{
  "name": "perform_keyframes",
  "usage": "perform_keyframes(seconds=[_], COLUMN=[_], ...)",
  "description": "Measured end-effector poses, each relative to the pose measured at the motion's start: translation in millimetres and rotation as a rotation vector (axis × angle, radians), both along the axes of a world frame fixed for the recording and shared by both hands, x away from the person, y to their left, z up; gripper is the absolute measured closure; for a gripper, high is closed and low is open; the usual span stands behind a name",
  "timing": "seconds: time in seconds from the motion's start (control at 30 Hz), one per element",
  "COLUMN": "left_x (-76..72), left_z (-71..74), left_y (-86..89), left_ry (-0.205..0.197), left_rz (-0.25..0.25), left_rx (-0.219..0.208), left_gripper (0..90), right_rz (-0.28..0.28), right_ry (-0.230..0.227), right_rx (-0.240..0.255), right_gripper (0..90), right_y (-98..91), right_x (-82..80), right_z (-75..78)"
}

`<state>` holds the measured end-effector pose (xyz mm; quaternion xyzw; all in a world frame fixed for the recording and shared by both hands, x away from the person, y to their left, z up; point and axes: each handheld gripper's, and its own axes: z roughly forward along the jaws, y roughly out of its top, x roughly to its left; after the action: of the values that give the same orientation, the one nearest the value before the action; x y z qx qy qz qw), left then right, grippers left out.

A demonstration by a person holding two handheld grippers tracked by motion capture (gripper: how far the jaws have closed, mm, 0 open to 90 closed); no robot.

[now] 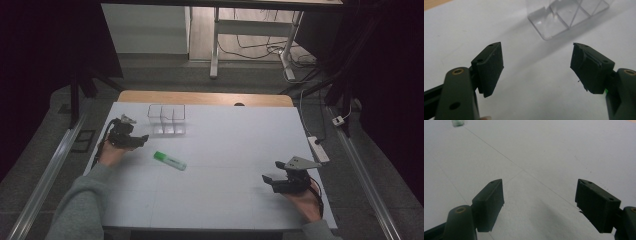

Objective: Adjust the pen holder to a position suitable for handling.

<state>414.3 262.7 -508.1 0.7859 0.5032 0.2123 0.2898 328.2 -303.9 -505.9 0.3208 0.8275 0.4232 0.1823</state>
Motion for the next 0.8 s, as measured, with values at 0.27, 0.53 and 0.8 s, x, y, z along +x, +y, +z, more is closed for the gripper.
perform_keyframes(seconds=[0.27, 0.53, 0.8], left_x=[15.0, 26.2, 36.1], left_z=[8.4, 7.7, 5.5], left_y=[3.2, 6.8, 5.8], left_ry=[-0.002, -0.012, -0.021], left_rz=[0.022, 0.041, 0.022], left_rx=[0.000, -0.051, -0.040], left_gripper=[31.2, 45.6, 75.0], right_rz=[-0.007, -0.011, -0.009], right_ry=[-0.002, 0.010, 0.012], right_rx=[0.001, -0.002, 0.002], right_gripper=[22.8, 22.8, 22.8], right_y=[-1.2, -2.9, -3.6], right_x=[-0.8, 0.4, 0.6], right_z=[-0.9, -1.0, -1.1])
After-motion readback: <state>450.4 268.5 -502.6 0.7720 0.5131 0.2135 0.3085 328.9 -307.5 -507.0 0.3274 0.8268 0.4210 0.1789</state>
